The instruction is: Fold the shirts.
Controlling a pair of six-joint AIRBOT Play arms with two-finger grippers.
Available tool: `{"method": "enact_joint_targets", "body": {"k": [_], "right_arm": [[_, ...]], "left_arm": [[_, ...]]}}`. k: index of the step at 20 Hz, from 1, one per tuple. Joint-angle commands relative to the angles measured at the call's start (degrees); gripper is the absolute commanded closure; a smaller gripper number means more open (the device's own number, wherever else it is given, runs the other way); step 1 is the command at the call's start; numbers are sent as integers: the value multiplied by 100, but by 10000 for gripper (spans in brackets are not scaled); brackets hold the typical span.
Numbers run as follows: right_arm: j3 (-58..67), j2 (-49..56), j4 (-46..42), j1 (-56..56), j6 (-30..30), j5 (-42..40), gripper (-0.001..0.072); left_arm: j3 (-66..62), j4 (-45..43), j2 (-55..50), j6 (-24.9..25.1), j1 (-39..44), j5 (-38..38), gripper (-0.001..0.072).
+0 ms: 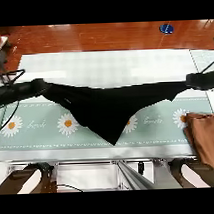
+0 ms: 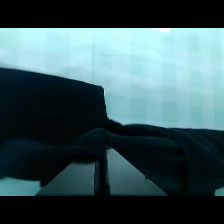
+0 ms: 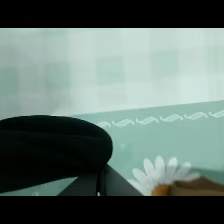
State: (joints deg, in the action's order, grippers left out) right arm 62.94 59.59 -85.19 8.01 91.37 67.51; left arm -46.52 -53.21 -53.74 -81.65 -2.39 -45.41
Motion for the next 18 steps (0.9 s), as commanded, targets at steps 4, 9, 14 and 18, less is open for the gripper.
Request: {"method": "enact_joint_targets", "body": {"k": [4,9,14,18], "right_arm": [[1073,2302,1954,520,-527,-975,691],[1987,3300,2621,522,-549,-951,339],[2516,3217,1880,1279,-761,33,296],[1834,3136,1611,2234,-761,686,302]], "left_arm": [[-957,245,-2074,-9,603,979,684],[-1325,656,-2540,-2,739,785,206],[-1718,-568,-2319,-9,-468,-1891,201],[-503,-686,-1445,-9,-1231,-2365,201]]}}
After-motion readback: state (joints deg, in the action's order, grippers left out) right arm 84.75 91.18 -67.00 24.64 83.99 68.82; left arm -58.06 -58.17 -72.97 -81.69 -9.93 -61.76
